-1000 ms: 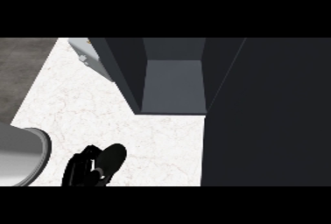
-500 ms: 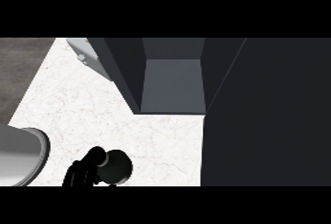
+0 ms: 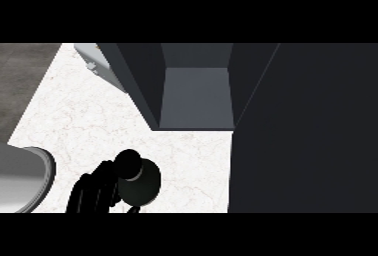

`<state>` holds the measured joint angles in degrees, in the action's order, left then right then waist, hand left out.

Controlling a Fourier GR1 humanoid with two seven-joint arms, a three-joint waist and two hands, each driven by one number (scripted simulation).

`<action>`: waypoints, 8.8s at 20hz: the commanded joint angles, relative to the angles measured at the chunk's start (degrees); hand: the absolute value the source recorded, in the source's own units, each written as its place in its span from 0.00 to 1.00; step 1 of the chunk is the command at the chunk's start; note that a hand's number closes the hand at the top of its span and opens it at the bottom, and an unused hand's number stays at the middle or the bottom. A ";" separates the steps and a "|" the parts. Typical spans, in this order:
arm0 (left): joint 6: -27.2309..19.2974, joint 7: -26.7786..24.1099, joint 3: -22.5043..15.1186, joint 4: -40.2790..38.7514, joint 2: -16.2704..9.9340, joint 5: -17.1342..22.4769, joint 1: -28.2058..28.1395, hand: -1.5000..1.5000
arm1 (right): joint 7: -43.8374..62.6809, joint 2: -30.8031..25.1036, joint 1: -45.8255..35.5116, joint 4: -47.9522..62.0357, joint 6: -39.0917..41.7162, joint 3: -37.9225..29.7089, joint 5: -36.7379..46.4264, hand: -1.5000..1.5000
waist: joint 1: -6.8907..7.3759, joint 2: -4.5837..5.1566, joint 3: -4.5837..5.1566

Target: Pick up the wine, place it into the cabinet and close the cabinet

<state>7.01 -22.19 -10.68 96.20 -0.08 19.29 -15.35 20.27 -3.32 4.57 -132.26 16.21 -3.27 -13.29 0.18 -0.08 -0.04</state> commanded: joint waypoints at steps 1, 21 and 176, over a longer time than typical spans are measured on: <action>-8.55 3.80 -3.62 2.78 0.08 0.02 5.20 1.00 | -0.02 1.72 1.49 -1.55 -0.74 2.78 2.34 0.00 | -0.29 0.03 0.03; -31.05 9.06 -9.49 -14.36 0.08 -2.63 35.85 1.00 | -1.12 0.92 -1.48 1.04 -0.89 0.21 1.10 0.00 | -0.66 0.12 0.04; -12.16 -14.43 9.42 29.02 -46.93 36.27 -24.10 0.00 | 17.95 3.28 -15.03 -0.71 -10.39 48.02 20.40 1.00 | 1.78 -0.41 0.17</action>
<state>-10.54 -36.06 -7.10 124.79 -45.52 52.91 -35.43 38.72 -0.71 -3.92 -136.65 11.40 39.64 1.06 1.52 -0.47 0.13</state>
